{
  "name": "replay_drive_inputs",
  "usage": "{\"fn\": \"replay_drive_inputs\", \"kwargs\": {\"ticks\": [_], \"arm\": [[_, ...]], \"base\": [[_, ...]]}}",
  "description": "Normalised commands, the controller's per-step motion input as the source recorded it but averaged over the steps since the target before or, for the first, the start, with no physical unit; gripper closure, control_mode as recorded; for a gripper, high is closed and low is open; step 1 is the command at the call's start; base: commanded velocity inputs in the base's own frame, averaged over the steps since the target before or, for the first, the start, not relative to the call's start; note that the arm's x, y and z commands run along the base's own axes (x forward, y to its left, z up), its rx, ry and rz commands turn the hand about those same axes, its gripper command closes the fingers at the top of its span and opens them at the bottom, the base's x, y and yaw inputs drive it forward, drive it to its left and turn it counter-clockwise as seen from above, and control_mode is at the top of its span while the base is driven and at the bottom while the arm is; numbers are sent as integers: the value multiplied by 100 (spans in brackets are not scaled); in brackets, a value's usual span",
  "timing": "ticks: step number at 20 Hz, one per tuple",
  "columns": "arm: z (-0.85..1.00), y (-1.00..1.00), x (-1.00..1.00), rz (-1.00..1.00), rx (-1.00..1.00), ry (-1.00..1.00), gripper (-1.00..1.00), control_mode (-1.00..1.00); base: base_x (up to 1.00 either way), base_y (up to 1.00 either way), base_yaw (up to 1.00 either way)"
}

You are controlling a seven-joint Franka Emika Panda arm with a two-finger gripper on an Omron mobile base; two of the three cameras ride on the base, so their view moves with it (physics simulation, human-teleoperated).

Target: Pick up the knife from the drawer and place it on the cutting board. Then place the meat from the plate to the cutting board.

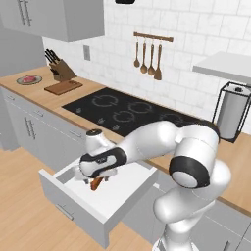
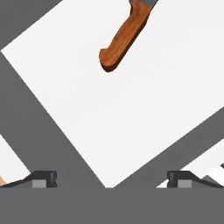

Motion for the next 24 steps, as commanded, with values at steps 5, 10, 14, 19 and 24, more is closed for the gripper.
{"fn": "replay_drive_inputs", "kwargs": {"ticks": [5,10,14,19,24], "arm": [[0,-28,35,0,0,0,-100,-100],[-8,-6,44,0,0,0,-100,-100],[-26,0,44,0,0,0,-100,-100],[-29,0,44,0,-1,0,-100,-100],[-22,0,31,0,-1,2,-100,-100]], "base": [[0,0,0],[0,0,0],[0,0,0],[0,0,0],[0,0,0]]}}
